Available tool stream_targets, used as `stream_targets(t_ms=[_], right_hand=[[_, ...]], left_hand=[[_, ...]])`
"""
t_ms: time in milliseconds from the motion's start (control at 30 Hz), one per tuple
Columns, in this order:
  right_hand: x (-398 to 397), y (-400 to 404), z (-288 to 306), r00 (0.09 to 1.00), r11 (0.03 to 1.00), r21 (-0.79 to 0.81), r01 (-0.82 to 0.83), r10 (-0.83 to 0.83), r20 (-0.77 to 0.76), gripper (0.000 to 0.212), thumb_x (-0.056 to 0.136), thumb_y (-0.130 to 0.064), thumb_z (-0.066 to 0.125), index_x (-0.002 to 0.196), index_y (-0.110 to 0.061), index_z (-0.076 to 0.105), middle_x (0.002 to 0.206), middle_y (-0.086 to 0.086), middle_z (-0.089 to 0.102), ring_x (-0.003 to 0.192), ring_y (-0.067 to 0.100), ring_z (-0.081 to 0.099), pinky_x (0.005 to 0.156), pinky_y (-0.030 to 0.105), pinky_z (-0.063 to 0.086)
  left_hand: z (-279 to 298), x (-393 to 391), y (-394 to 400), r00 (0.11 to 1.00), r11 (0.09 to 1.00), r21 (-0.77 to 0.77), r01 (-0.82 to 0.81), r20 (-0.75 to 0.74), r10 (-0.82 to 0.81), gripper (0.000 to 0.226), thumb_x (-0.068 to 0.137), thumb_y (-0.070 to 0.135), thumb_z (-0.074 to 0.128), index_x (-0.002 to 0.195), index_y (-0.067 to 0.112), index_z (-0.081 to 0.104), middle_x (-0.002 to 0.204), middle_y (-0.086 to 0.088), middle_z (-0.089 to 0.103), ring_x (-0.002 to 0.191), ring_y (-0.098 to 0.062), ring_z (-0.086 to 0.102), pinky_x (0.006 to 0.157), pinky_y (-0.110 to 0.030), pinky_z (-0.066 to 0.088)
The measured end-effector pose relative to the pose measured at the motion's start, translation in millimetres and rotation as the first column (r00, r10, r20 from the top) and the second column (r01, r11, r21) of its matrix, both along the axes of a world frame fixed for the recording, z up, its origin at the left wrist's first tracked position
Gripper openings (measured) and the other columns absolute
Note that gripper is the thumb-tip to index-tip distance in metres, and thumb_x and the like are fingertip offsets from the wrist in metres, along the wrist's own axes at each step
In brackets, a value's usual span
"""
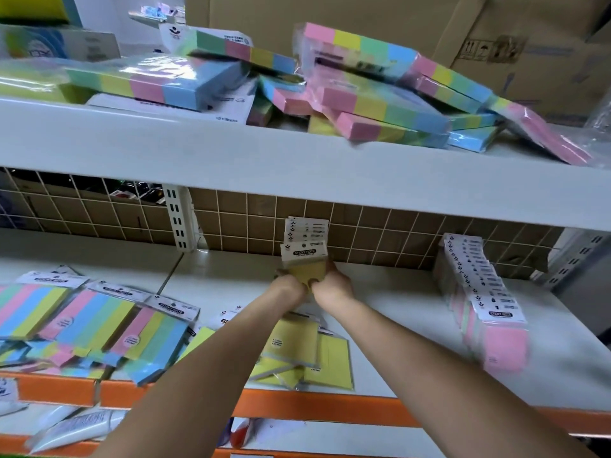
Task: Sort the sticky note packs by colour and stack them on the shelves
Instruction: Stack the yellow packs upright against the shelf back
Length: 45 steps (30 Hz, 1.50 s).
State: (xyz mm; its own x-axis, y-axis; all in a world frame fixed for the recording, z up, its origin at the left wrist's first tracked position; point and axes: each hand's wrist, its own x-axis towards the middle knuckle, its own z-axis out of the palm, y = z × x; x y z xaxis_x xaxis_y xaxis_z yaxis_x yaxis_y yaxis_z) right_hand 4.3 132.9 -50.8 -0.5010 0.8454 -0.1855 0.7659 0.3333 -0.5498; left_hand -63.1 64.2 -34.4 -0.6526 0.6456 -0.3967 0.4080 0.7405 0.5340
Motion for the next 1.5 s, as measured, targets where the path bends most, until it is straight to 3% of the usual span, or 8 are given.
stream_targets(t_ms=[100, 233, 400, 533, 1000, 1133, 1333, 1500], right_hand=[[-1, 3, -6, 1.0, 0.999, -0.044, 0.021, -0.02, 0.015, 0.076, 0.093, -0.029, 0.054, 0.154, -0.029, 0.008, 0.13, 0.011, 0.059, 0.113, 0.03, 0.059, 0.083, 0.028, 0.047], [-3, 5, -14, 1.0, 0.996, -0.081, 0.026, -0.024, 0.018, 0.079, 0.094, -0.021, 0.05, 0.154, -0.032, 0.001, 0.13, 0.012, 0.058, 0.114, 0.03, 0.059, 0.084, 0.029, 0.047], [-6, 9, -22, 0.999, 0.995, -0.099, -0.008, 0.013, 0.049, 0.063, 0.096, -0.018, 0.046, 0.152, -0.023, 0.018, 0.134, 0.012, 0.055, 0.118, 0.03, 0.057, 0.09, 0.03, 0.045], [-8, 14, -27, 0.981, 0.994, -0.046, -0.1, 0.106, 0.163, 0.034, 0.097, -0.019, 0.045, 0.13, -0.01, 0.049, 0.131, 0.012, 0.057, 0.118, 0.028, 0.057, 0.091, 0.027, 0.044], [-6, 15, -37, 0.987, 0.993, -0.034, -0.111, 0.114, 0.115, 0.058, 0.091, -0.017, 0.051, 0.145, -0.017, 0.03, 0.137, 0.01, 0.053, 0.121, 0.034, 0.055, 0.1, 0.035, 0.046], [2, 17, -30, 0.99, 0.988, -0.102, -0.117, 0.124, 0.064, 0.048, 0.095, -0.017, 0.045, 0.142, -0.019, 0.037, 0.134, 0.008, 0.054, 0.114, 0.029, 0.056, 0.084, 0.026, 0.044], [23, 16, -18, 0.991, 0.974, -0.179, -0.136, 0.134, -0.019, 0.031, 0.092, -0.006, 0.041, 0.11, -0.015, 0.065, 0.1, 0.002, 0.06, 0.088, 0.019, 0.049, 0.054, 0.015, 0.034], [40, 6, -12, 0.998, 0.991, -0.118, -0.068, 0.069, -0.002, 0.017, 0.084, -0.014, 0.057, 0.099, -0.013, 0.067, 0.102, 0.005, 0.065, 0.1, 0.026, 0.06, 0.08, 0.027, 0.049]], left_hand=[[2, -1, 4, 1.0, 1.0, 0.005, -0.012, 0.009, 0.012, 0.05, 0.103, 0.016, 0.033, 0.145, -0.009, 0.02, 0.148, -0.02, 0.036, 0.135, -0.03, 0.038, 0.106, -0.03, 0.031], [-1, -3, 5, 0.999, 0.999, 0.043, -0.032, 0.044, 0.03, 0.047, 0.101, 0.014, 0.036, 0.143, -0.004, 0.029, 0.144, -0.02, 0.04, 0.132, -0.033, 0.041, 0.105, -0.035, 0.033], [-3, -9, 8, 0.995, 0.999, 0.018, -0.041, 0.095, 0.04, 0.049, 0.104, 0.017, 0.028, 0.148, 0.0, 0.017, 0.155, -0.017, 0.023, 0.142, -0.027, 0.026, 0.113, -0.029, 0.019], [0, -9, 6, 0.998, 0.999, 0.045, -0.023, 0.055, 0.02, 0.041, 0.099, 0.019, 0.043, 0.137, 0.004, 0.042, 0.14, -0.013, 0.047, 0.129, -0.027, 0.047, 0.101, -0.028, 0.037], [5, -18, -2, 0.997, 0.999, -0.039, 0.026, 0.067, -0.023, 0.038, 0.101, 0.019, 0.034, 0.134, 0.004, 0.045, 0.139, -0.013, 0.048, 0.129, -0.025, 0.044, 0.103, -0.028, 0.034], [5, -23, -3, 0.999, 0.999, -0.033, -0.028, 0.034, 0.029, 0.042, 0.098, 0.017, 0.043, 0.138, 0.005, 0.04, 0.14, -0.011, 0.046, 0.128, -0.025, 0.044, 0.101, -0.028, 0.035], [11, -21, -12, 0.999, 0.998, -0.05, -0.039, -0.012, 0.039, 0.029, 0.099, 0.02, 0.041, 0.118, 0.003, 0.054, 0.098, -0.009, 0.055, 0.087, -0.02, 0.047, 0.071, -0.027, 0.04], [17, -14, -24, 0.997, 0.999, -0.008, -0.04, -0.065, 0.039, 0.014, 0.091, 0.019, 0.05, 0.096, 0.009, 0.059, 0.08, -0.004, 0.056, 0.078, -0.021, 0.053, 0.061, -0.025, 0.04]])
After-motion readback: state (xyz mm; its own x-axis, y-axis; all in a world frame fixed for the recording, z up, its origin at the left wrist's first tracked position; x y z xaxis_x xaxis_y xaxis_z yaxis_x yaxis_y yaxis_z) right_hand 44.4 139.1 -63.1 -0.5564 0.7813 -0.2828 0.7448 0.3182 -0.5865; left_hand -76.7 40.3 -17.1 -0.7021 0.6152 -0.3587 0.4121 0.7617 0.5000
